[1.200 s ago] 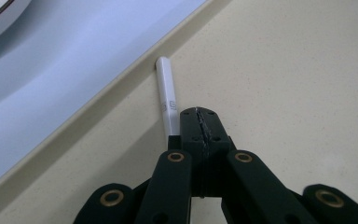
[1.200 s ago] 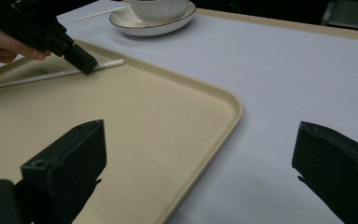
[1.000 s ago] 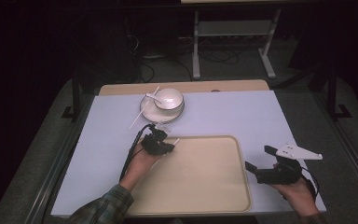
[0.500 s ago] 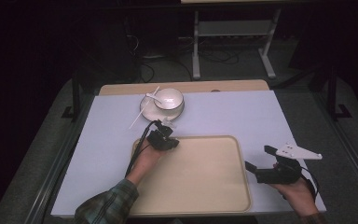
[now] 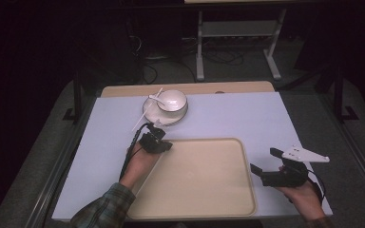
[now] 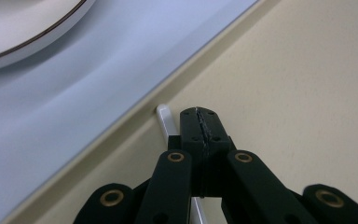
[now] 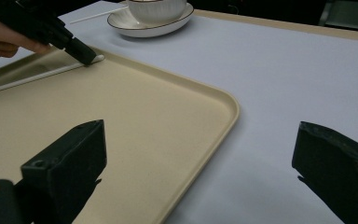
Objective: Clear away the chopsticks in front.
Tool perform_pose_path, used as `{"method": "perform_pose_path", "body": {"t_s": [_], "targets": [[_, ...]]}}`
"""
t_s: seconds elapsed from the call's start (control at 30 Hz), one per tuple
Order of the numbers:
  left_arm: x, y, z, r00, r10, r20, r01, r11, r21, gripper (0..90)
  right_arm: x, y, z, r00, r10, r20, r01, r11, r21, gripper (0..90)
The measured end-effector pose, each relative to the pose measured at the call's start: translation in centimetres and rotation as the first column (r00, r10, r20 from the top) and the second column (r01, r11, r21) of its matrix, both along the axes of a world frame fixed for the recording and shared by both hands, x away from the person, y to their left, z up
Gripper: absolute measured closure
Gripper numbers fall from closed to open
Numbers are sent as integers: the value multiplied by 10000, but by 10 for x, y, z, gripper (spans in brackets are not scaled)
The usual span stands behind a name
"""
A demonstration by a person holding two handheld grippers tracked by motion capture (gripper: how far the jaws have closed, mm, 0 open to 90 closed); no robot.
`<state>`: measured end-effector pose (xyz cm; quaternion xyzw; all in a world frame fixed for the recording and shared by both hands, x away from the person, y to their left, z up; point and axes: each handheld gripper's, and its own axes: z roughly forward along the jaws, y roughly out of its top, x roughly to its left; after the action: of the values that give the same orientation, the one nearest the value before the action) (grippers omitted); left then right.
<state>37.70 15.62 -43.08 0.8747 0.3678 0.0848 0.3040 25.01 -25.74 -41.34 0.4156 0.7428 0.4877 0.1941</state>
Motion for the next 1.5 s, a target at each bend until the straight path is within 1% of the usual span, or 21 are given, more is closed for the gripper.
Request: {"method": "perform_pose_path", "body": {"t_s": [0.37, 0.5, 0.57, 0.7, 0.73, 0.93, 1.07, 1.27, 1.5], "targets": [[-10, 26, 1, 9990, 422, -128, -421, 9991, 52, 898, 1, 0, 0, 10000, -3, -13, 3, 10000, 17, 24], [-18, 36, 2, 9987, 474, -164, -472, 9988, 106, 898, 1, 0, 0, 10000, -25, -23, 26, 10000, 28, 23], [-22, 40, 2, 9983, 534, -220, -533, 9986, 67, 897, 1, 0, 0, 10000, -19, -22, 19, 10000, 33, 23], [-30, 48, 4, 9982, 560, -223, -556, 9983, 164, 898, 0, 1, 0, 10000, 7, -21, -7, 10000, 23, 24], [-32, 50, 4, 9978, 634, -211, -631, 9979, 137, 898, 1, 1, 0, 10000, 11, -19, -11, 10000, 16, 24], [-38, 61, 3, 9964, 801, -289, -796, 9966, 205, 897, 1, 1, 0, 10000, 11, -15, -11, 10000, 13, 24], [-41, 66, 1, 9953, 906, -354, -895, 9955, 304, 898, 0, 1, 0, 10000, -10, -19, 10, 10000, 24, 24], [-45, 71, 3, 9944, 1006, -310, -997, 9946, 271, 897, 1, 1, 0, 10000, -8, -17, 8, 10000, 21, 24], [-44, 71, 3, 9943, 1003, -358, -995, 9948, 214, 897, 0, 1, 0, 10000, 14, -5, -14, 10000, 6, 24]]}}
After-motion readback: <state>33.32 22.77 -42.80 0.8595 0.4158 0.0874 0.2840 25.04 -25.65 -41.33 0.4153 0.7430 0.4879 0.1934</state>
